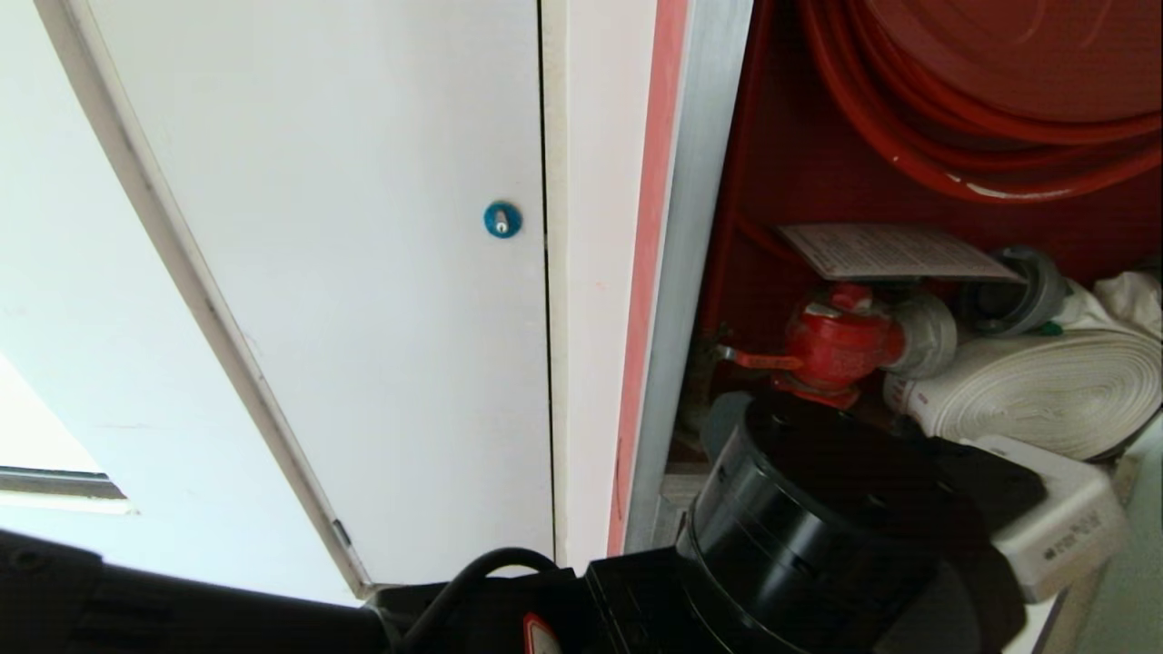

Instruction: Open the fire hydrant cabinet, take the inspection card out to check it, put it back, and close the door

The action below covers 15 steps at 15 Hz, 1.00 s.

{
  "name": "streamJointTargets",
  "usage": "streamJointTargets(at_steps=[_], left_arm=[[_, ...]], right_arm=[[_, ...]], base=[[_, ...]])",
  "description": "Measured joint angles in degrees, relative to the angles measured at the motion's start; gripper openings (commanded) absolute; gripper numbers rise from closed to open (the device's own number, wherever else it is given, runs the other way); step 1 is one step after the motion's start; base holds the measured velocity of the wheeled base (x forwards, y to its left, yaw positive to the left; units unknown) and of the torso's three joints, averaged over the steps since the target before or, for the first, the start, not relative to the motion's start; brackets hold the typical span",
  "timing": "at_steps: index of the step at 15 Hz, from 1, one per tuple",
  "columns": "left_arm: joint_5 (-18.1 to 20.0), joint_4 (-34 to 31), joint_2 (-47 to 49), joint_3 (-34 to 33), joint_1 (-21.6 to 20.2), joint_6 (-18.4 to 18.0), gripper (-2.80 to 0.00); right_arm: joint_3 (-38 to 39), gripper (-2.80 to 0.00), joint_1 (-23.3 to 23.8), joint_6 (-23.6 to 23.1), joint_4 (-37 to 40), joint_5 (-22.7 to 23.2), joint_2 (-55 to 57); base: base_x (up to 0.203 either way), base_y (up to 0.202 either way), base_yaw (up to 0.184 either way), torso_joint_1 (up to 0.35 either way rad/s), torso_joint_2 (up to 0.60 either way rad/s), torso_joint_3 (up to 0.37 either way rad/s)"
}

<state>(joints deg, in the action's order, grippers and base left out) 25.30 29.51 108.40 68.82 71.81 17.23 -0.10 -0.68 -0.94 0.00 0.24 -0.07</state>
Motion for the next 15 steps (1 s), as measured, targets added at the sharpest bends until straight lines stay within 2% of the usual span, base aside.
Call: streamJointTargets(at_steps=[3, 7, 12, 15], left_arm=[[-0.11, 0.15, -0.37, -2.06, -4.47, -0.32, -2.80], [0.08, 0.25, -2.96, -9.46, -12.06, -1.08, -2.80], [0.35, 0.36, -10.55, -23.49, -26.37, -4.79, -2.80], [0.22, 0.35, -18.82, -32.27, -34.95, -6.49, -2.80]], right_arm=[[0.00, -2.80, 0.00, -0.07, 0.00, 0.00, 0.00], [0.00, -2.80, 0.00, -0.16, 0.00, 0.02, 0.00], [0.00, -2.80, 0.00, 0.00, 0.00, 0.00, 0.00], [0.00, -2.80, 0.00, 0.10, 0.00, 0.00, 0.00]], base=[[0.000, 0.000, 0.000, 0.000, 0.00, 0.000], [0.000, 0.000, 0.000, 0.000, 0.00, 0.000], [0.000, 0.000, 0.000, 0.000, 0.00, 0.000], [0.000, 0.000, 0.000, 0.000, 0.00, 0.000]])
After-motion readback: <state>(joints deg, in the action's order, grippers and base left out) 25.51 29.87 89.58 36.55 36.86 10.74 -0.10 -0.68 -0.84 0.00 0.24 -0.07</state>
